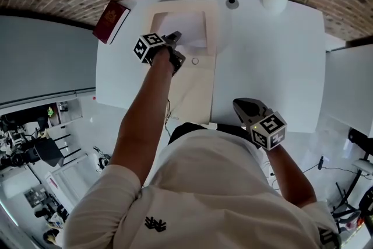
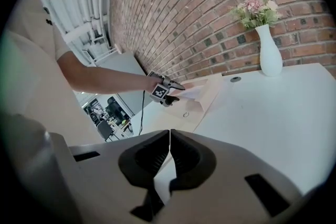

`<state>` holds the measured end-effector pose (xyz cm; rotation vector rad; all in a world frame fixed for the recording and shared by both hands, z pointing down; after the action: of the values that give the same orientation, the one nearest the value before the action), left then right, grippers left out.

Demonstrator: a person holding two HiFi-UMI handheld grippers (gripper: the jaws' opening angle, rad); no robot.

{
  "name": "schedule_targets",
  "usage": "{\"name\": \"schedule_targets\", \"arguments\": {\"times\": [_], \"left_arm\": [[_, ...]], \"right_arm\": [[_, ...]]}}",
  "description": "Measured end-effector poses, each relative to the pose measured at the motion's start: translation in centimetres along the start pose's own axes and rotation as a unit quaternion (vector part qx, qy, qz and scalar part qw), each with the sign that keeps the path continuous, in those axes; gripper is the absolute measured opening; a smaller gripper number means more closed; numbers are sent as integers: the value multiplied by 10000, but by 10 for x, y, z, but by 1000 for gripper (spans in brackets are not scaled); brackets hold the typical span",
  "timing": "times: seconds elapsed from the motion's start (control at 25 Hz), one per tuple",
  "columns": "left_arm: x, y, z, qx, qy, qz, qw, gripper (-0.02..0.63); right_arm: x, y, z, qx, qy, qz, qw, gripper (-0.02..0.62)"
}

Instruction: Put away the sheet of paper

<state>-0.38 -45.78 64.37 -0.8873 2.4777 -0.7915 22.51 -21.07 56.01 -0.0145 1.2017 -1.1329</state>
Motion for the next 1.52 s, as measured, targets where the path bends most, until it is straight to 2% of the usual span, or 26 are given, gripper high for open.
{"name": "schedule_targets", "arguments": {"times": [0.4, 0.96, 1.32, 1.52], "left_arm": [[-12, 26, 3, -181, -104, 60, 9998, 267], [-20, 87, 15, -999, -234, -76, 9947, 267], [-18, 145, 22, -1618, -484, -293, 9852, 267], [-21, 192, 30, -2157, -744, -452, 9726, 267]], "right_arm": [[-9, 6, -16, 45, 115, 60, 9999, 31], [-9, -7, -70, 50, 448, 58, 9990, 31], [-8, -23, -126, 5, 701, 46, 9975, 31], [-2, -30, -162, -73, 848, 114, 9963, 31]]}}
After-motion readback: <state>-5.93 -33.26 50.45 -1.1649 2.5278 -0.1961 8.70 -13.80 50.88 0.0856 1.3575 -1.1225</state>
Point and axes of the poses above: the fingertips, and each gripper's own axes: y backward along the fingers, z to its right, x out of its top, the point moved 1 cm from there along y, backward along the fingers, and after that the axes turned 9 degrees about -x, right-handed, at the moved point
